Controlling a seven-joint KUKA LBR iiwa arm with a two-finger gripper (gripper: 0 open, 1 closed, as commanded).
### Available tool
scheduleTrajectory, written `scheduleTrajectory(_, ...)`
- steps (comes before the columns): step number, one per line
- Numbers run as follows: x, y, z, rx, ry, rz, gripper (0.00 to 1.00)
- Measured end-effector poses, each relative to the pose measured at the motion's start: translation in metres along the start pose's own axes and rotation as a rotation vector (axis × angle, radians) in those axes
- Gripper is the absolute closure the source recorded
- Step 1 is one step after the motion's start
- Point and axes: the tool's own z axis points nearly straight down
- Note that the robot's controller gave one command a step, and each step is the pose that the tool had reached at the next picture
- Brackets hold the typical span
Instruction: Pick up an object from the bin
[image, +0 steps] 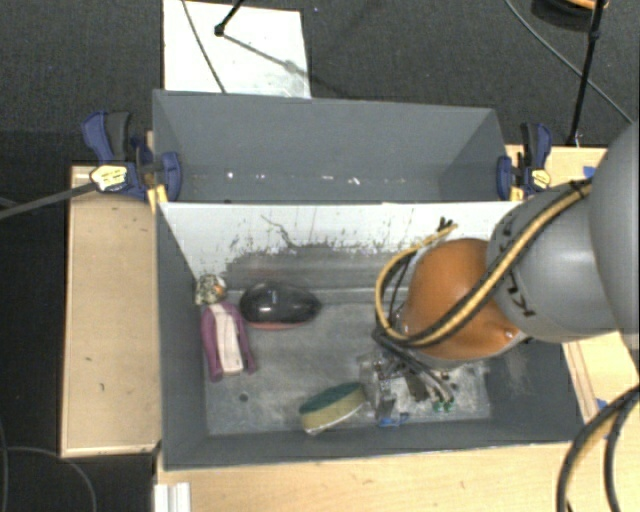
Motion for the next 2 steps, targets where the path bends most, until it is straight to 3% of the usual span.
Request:
scheduleTrajectory(1,-0.034,-0.003,-0.140,-0.001,-0.001,-0.197,1.00)
scheduleTrajectory(2,-0.032,-0.004,-0.084,-0.003,0.011,-0.029,1.00)
